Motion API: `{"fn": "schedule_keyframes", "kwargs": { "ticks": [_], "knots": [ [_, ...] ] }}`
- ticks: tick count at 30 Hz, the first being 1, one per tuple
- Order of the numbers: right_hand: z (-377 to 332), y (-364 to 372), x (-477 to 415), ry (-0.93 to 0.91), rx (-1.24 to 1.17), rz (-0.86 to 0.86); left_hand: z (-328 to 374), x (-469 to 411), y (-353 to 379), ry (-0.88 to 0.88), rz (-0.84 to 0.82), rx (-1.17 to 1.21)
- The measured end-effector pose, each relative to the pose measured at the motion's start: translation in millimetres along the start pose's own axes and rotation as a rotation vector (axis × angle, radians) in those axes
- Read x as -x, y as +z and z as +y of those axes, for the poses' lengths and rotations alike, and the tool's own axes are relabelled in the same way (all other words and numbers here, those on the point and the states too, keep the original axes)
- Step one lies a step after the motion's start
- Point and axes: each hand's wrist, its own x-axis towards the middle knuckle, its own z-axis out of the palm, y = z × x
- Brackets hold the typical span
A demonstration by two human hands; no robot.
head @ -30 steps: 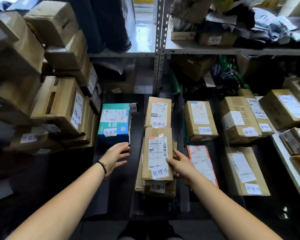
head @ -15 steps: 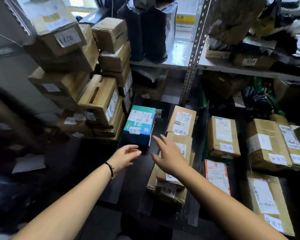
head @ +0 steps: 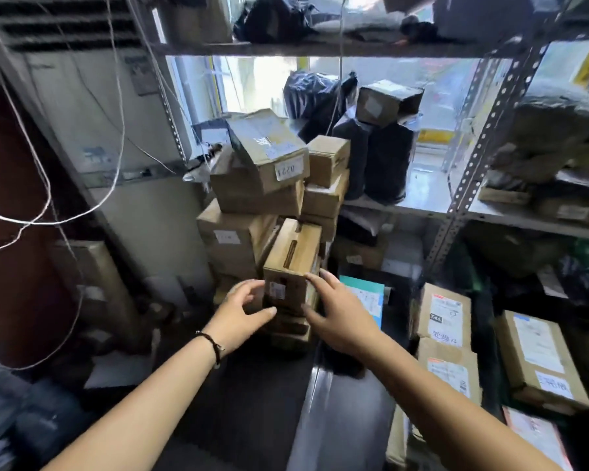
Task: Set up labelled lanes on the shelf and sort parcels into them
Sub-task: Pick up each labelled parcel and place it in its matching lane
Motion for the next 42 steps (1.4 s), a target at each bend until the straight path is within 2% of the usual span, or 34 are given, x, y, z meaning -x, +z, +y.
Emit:
{"fn": "schedule_keyframes", "kwargs": {
  "ticks": [6, 10, 15, 19, 22, 25, 31, 38, 42],
  "knots": [
    [-75.3, -17.8, -48.0, -0.008, -0.088, 0.258, 14.6, -30.6, -77.7, 0.160, -0.006, -0.051],
    [-109.3, -34.9, -68.7, -0.017, -0.180, 0.438, 32.7, -54.9, -112.0, 0.248, -0.037, 0.009],
    [-129.5, -57.9, -90.4, 0.035, -0.098, 0.533, 56.9, -85.6, -131.6, 0.278, -0.036, 0.017],
    [-125.1, -83.9, -121.7, 0.037, -0.169, 0.601, 79.6, -115.4, -143.1, 0.301, -0.038, 0.029],
    [-115.2, -100.1, -149.7, 0.125, -0.308, 0.582, 92.3, -131.1, -149.5, 0.276, -0.032, 0.074],
    [-97.2, -105.5, -181.7, 0.263, -0.480, 0.476, 90.8, -145.5, -153.7, 0.290, -0.027, 0.064],
    [-84.2, -98.5, -213.0, 0.475, -0.967, 0.303, 82.8, -166.3, -164.1, 0.250, -0.086, 0.098],
    [-99.0, -103.6, -179.6, 0.466, -1.261, 0.470, 85.1, -169.0, -161.7, 0.224, -0.173, 0.068],
    [-110.3, -93.1, -138.2, 0.437, -1.403, 0.563, 99.1, -150.3, -145.7, 0.183, -0.376, 0.161]
  ]
}}
